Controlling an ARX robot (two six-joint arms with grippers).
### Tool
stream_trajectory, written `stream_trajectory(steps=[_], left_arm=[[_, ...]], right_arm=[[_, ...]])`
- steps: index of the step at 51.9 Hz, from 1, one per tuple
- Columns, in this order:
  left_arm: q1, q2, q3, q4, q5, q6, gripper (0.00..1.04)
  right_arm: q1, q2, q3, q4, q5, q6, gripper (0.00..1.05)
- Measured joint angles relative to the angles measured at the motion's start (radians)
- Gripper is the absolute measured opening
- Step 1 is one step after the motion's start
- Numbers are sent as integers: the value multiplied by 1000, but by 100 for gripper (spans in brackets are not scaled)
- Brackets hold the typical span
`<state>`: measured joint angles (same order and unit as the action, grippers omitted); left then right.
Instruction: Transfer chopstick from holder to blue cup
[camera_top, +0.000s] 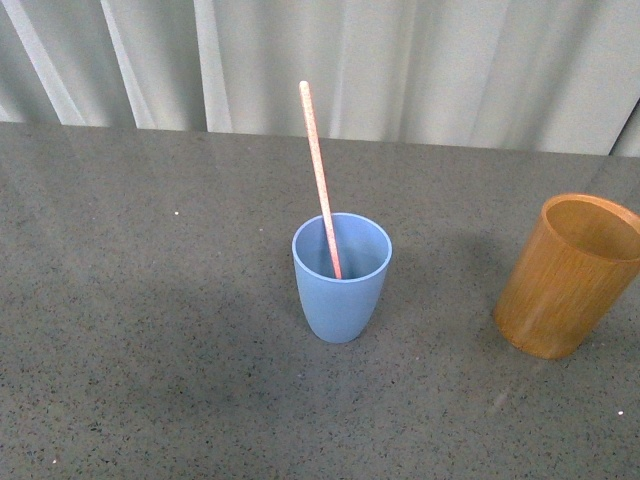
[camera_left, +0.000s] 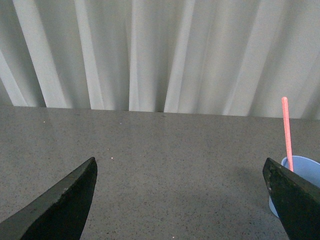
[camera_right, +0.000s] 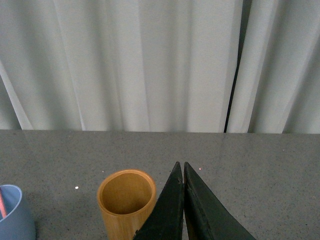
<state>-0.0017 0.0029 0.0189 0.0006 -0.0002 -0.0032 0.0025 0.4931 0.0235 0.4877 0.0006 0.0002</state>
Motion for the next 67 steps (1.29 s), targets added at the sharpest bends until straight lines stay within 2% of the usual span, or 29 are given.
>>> stream_trajectory(steps=[33, 49, 54, 67], left_arm=[[0, 0, 0, 0, 0, 0, 98], [0, 0, 0, 0, 0, 0, 98], [0, 0, 0, 0, 0, 0, 98], [0, -1, 0, 0, 0, 0, 98]], right_arm=[[0, -259, 0, -249, 0, 0, 1], [0, -330, 0, -321, 0, 0, 1], [0, -446, 0, -472, 0, 0, 1], [0, -489, 0, -486, 1, 0, 1]])
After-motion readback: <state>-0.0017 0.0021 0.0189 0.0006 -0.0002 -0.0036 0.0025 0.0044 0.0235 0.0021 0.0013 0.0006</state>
